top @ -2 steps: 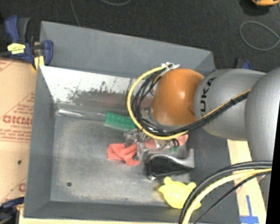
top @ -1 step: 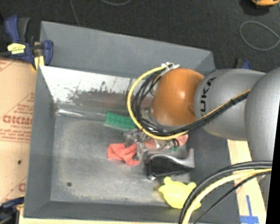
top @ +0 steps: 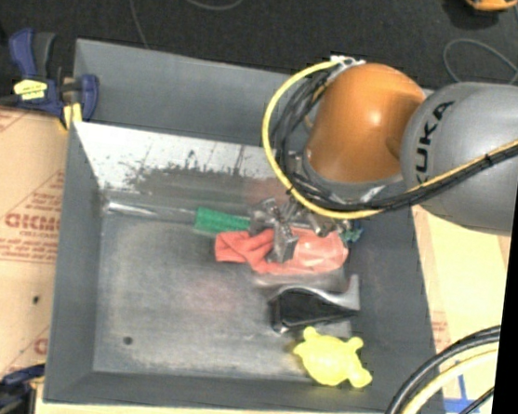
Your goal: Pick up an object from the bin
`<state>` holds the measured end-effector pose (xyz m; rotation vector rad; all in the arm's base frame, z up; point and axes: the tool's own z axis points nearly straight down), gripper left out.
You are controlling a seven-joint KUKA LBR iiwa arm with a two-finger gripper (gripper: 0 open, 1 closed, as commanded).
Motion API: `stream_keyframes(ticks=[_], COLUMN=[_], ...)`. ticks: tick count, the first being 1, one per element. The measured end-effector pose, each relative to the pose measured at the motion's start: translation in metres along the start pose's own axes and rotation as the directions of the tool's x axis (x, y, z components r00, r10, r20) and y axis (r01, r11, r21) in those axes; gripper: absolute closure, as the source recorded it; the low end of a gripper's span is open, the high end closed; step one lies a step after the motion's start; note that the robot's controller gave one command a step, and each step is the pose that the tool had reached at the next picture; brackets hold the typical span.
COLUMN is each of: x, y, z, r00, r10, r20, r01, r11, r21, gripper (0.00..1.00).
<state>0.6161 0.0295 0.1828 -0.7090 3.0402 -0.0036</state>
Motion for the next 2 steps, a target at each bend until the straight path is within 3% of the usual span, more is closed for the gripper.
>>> stream_keyframes(ticks=[1,2], x=[0.0,-0.015], y=[0.0,0.005], z=[0.0,-0.102], r00=[1.0,1.0], r10=[0.0,-0.001], r20=[0.0,0.005], r01=[0.0,0.001], r11=[1.0,1.0], r21=[-0.001,0.001], gripper=[1.0,1.0])
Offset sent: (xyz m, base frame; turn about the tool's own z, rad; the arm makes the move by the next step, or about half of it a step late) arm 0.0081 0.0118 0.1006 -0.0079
